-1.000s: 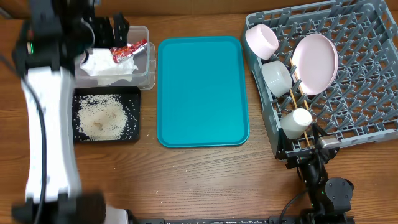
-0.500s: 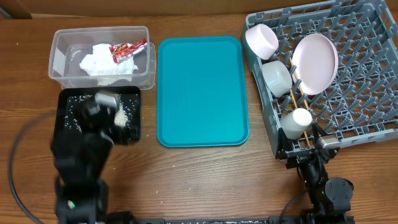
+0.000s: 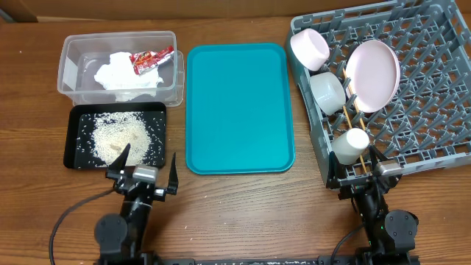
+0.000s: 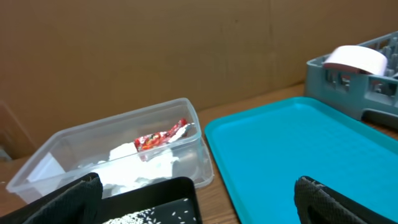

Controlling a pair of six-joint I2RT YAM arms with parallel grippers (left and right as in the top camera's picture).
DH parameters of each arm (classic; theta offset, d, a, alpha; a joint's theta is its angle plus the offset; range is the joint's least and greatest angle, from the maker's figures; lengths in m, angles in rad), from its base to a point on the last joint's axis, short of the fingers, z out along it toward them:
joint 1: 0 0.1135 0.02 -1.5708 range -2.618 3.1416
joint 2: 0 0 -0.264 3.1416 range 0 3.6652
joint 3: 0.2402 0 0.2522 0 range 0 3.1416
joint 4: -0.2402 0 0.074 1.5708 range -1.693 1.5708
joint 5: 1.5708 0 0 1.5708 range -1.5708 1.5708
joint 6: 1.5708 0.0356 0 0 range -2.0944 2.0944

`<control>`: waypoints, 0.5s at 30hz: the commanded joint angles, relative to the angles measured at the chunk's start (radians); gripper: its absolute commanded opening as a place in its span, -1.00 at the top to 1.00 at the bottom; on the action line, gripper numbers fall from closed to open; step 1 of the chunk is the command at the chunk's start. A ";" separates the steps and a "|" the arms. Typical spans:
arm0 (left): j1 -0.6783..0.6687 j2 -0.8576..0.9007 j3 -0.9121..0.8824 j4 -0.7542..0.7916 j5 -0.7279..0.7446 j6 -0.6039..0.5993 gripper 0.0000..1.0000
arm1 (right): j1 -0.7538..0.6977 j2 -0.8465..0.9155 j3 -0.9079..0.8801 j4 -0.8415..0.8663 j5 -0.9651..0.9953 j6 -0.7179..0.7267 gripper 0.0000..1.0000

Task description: Sort waste into correct bins and load items into the dishwasher

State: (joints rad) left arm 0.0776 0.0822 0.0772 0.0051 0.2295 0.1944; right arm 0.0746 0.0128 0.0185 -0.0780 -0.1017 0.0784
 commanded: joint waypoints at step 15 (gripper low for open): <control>-0.025 -0.078 -0.072 -0.064 -0.046 0.019 -1.00 | 0.006 -0.010 -0.011 0.005 -0.008 0.004 -1.00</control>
State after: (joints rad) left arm 0.0586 0.0170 0.0116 -0.0605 0.1970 0.1951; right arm 0.0746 0.0128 0.0185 -0.0780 -0.1047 0.0780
